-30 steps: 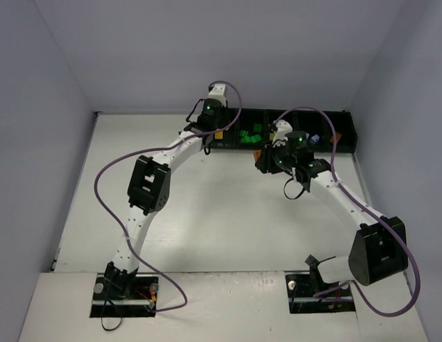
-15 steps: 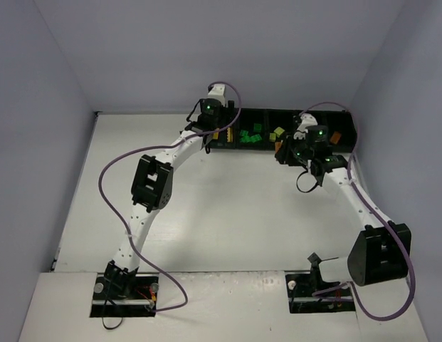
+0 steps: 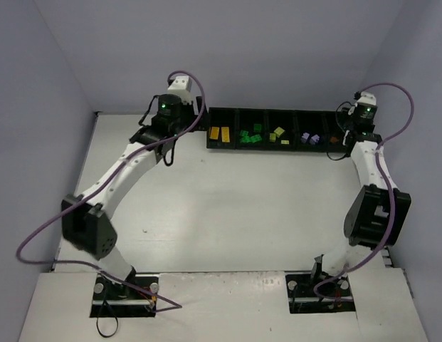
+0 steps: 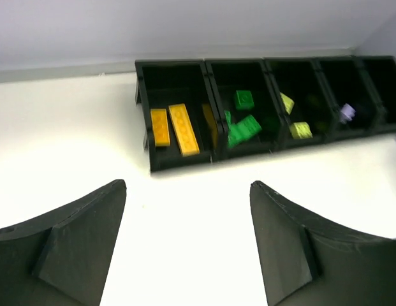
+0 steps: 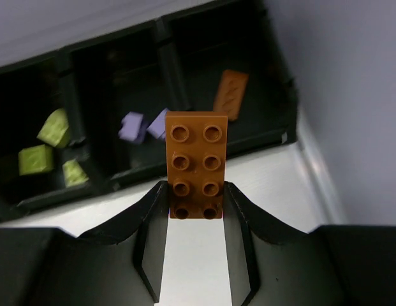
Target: Sort the legos into containers by color
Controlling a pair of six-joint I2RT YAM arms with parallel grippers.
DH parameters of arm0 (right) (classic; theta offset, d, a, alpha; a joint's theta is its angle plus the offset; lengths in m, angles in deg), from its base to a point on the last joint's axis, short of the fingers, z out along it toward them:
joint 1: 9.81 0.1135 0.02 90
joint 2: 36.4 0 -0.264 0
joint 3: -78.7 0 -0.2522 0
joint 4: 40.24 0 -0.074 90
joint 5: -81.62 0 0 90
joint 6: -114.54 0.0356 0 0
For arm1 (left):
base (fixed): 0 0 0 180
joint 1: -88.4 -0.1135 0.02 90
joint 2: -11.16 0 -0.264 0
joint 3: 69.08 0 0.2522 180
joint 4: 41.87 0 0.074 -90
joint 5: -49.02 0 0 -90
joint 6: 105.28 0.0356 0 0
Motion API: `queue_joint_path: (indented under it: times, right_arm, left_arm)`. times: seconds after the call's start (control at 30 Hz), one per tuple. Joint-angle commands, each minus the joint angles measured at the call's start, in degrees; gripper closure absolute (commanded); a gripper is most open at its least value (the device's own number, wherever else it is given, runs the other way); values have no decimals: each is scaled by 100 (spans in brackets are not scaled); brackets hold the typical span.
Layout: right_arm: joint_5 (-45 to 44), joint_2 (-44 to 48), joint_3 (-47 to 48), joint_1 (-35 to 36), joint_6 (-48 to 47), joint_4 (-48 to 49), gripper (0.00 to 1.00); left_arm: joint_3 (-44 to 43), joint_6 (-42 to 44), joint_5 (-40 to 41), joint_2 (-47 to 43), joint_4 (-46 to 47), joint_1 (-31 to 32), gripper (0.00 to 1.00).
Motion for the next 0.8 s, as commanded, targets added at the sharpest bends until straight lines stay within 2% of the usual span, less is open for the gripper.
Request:
queue_joint_path:
  times: [0.0, 0.03, 0.17, 0.3, 0.4, 0.5, 0.53, 0.57, 0.63, 0.77]
  right_arm:
    - [-134, -569, 730, -356, -429, 743, 100]
    - [-72, -728, 897, -392, -586, 752, 100]
    - [60, -1441, 1548, -410, -912, 752, 100]
    - [324, -2117, 2040, -419, -1071, 752, 99]
    - [535, -2566, 2366, -419, -1106, 735, 93]
    - [614, -2917, 2594, -419, -1089, 726, 67]
    - [640, -2962, 2656, -419, -1097, 717, 53]
    - [632, -2997, 2752, -410, -1089, 708, 47]
    - [649, -2989, 2832, -401, -1080, 682, 36]
    - [632, -2708, 2885, -340, -1036, 594, 27]
  left_arm:
    - [829, -118, -72, -1259, -442, -14, 28]
    - [1345, -127, -55, -1499, -530, -5, 28]
    - [2471, -180, 243, -2607, -776, -14, 28]
    - [3107, -390, 472, -3555, -1189, -5, 28]
    - [3459, -522, 622, -4030, -1479, -14, 28]
    - [3688, -610, 824, -4374, -1717, -22, 28]
    - [3714, -610, 859, -4428, -1813, -22, 28]
    - [3732, -610, 929, -4472, -1849, -22, 28]
    - [3732, -628, 974, -4525, -1980, -14, 28]
    - [3618, -619, 1044, -4586, -2130, -22, 28]
